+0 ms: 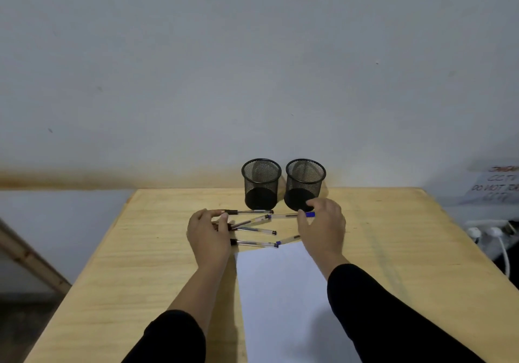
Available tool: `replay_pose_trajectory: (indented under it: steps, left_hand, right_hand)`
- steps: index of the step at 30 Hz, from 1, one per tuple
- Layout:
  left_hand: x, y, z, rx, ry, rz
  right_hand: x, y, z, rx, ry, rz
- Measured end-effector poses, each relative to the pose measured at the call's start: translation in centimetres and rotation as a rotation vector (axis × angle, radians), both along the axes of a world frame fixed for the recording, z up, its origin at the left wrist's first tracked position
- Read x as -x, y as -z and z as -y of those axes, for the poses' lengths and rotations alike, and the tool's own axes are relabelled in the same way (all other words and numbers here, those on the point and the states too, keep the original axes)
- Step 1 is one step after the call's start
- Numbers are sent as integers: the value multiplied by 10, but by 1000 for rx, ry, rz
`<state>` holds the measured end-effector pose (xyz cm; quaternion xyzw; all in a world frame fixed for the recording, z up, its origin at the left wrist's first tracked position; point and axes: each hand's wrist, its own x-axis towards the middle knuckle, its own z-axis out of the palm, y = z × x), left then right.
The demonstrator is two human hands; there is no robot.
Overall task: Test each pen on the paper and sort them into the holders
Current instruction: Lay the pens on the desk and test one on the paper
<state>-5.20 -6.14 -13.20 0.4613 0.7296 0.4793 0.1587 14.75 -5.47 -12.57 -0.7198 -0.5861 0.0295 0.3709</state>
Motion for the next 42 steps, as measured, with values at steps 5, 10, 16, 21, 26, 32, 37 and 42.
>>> replay_pose_trajectory:
  steps: [5, 10, 16, 21, 26, 32, 37, 42]
  left_hand:
    - [20, 6, 16, -60, 246, -181]
    - [36, 11, 28, -121, 446, -312]
    - [41, 10, 28, -100, 480, -465]
    - [35, -3, 31, -167, 451, -490]
    - [27, -28, 39, -165, 437, -250]
    - [11, -47, 49, -175, 467, 7]
    - [-5, -58, 61, -175, 547, 29]
    - [44, -39, 75, -75, 266, 66]
  right_hand:
    - [36, -3, 13, 99, -466, 133]
    - [54, 2, 18, 166, -556, 227]
    - [58, -5, 18, 130, -591, 457]
    - [56, -16, 20, 51, -495, 397]
    - [52, -49, 23, 145, -508, -206]
    - [53, -71, 35, 340, -507, -1095]
    - [65, -69, 54, 394, -591, -1126]
    - [31, -76, 64, 221, -394, -1258]
